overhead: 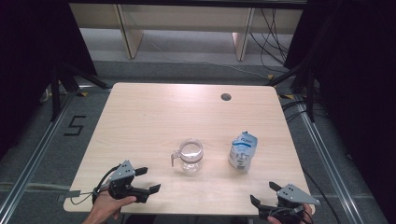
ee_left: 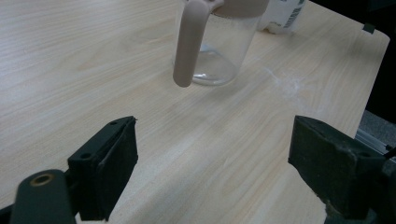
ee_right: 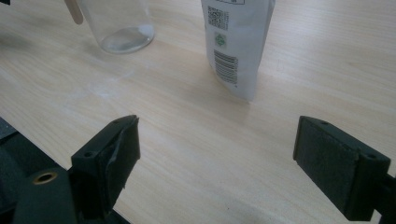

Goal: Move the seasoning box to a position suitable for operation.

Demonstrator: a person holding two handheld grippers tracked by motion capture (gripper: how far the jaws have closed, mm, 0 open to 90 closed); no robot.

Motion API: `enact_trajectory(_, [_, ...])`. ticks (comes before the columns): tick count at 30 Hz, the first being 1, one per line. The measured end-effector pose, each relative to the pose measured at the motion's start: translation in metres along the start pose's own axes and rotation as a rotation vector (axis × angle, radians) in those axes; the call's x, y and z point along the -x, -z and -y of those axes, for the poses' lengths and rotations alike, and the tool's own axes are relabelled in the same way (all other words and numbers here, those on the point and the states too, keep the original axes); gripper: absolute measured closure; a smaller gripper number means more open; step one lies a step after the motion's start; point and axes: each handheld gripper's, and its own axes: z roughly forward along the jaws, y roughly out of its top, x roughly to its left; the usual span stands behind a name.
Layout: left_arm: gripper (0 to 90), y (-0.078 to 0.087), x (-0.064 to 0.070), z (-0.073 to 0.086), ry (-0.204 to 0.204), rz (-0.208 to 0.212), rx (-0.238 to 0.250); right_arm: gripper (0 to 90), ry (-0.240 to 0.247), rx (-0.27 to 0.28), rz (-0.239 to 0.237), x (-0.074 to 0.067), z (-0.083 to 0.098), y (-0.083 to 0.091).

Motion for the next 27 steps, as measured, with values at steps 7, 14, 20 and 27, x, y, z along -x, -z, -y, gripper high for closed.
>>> enact_trajectory(7, [16.1, -0.003, -0.003, -0.001, -0.010, -0.023, -0.007, 15.7, -0.026, -0.013, -0.004, -0.002, 0.000, -0.001])
enact_trajectory(14, [18.6, -0.009, -0.007, -0.009, -0.024, -0.044, 0.001, 15.8, 0.002, 0.000, -0.015, -0.001, 0.000, -0.003])
enact_trajectory(20, [22.5, -0.021, -0.013, -0.022, -0.061, -0.054, 0.017, 16.2, 0.004, -0.004, -0.014, 0.000, 0.000, -0.002])
enact_trajectory(27, [27.2, -0.038, -0.010, -0.037, -0.133, -0.073, 0.023, 16.6, 0.022, 0.002, -0.008, 0.001, 0.000, -0.003])
